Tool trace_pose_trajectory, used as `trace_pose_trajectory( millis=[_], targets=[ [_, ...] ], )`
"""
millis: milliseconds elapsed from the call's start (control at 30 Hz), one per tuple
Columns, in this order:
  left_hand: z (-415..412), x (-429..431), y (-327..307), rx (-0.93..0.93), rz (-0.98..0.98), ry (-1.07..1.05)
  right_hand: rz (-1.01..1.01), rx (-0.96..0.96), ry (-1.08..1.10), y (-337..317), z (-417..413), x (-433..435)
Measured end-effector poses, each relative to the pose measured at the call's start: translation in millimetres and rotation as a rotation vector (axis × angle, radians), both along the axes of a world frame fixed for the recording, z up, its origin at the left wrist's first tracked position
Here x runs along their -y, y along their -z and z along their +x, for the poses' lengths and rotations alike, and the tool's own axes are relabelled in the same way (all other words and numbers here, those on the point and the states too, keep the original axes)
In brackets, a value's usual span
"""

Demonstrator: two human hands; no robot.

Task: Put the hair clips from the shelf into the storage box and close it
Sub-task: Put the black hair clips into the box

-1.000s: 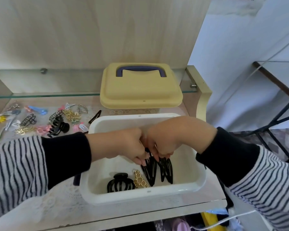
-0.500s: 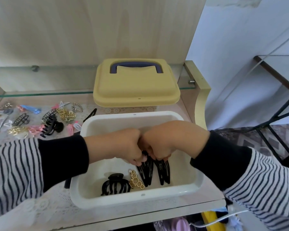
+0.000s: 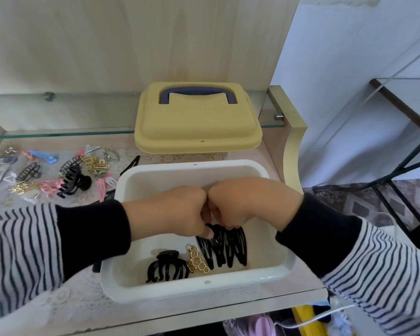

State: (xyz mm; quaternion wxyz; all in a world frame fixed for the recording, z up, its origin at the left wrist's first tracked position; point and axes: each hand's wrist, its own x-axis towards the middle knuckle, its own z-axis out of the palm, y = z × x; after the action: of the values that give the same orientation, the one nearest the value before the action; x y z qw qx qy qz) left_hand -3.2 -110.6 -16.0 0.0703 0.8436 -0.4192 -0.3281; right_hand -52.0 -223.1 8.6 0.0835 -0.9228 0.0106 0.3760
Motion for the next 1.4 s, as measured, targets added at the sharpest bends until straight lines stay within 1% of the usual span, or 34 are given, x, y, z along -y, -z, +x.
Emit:
trace_pose_trajectory(
  millis=[100,333,467,533,633,700,833,900,1000,1167,1300,1400],
  targets=[
    [1.1,-0.5,1.1,0.003,0.002,0.005,-0.009,0.012,-0.018,0.5,-0.6,-1.4],
    [3.2,0.3,-2.4,-0.021,-0.01,-0.005,0.027,0.039,0.022,-4.5,-0.9,-0.3],
    [2.9,-0.9,-5.2,-0.031,0.008,-0.001,-0.075,0.098,-0.039,-13.7,-2.3,-3.5],
    [3.2,-2.3,-8.7,-0.028,0.02,0.011,-0.093,0.121,-0.062,-19.6,-3.8,-4.0],
    [1.4,-7.5,-19.7,0.037,0.054,0.042,-0.103,0.144,-0.064,-24.0,-4.9,-4.4],
    [-1.3,-14.5,-31.3,0.104,0.04,0.059,-0.111,0.194,-0.042,-27.5,-6.3,-5.1],
    [-2.1,-38.8,-61.9,0.229,-0.123,0.017,-0.043,0.296,0.049,-49.4,-14.0,-10.3],
    [-1.2,-57.2,-78.2,0.255,-0.222,-0.055,-0.011,0.391,0.109,-60.4,-17.2,-16.6],
    [1.6,-86.2,-95.9,0.323,-0.401,-0.176,0.012,0.595,0.181,-71.7,-17.7,-29.3],
    [14.0,-138.3,-97.2,0.422,-0.63,-0.406,0.096,0.94,0.25,-85.6,-11.2,-73.0],
    [21.2,-175.4,-85.6,0.455,-0.745,-0.529,0.227,1.159,0.256,-82.7,3.6,-121.4],
    [29.3,-200.6,-69.4,0.518,-0.801,-0.593,0.308,1.24,0.262,-75.4,13.7,-161.0]
  ],
)
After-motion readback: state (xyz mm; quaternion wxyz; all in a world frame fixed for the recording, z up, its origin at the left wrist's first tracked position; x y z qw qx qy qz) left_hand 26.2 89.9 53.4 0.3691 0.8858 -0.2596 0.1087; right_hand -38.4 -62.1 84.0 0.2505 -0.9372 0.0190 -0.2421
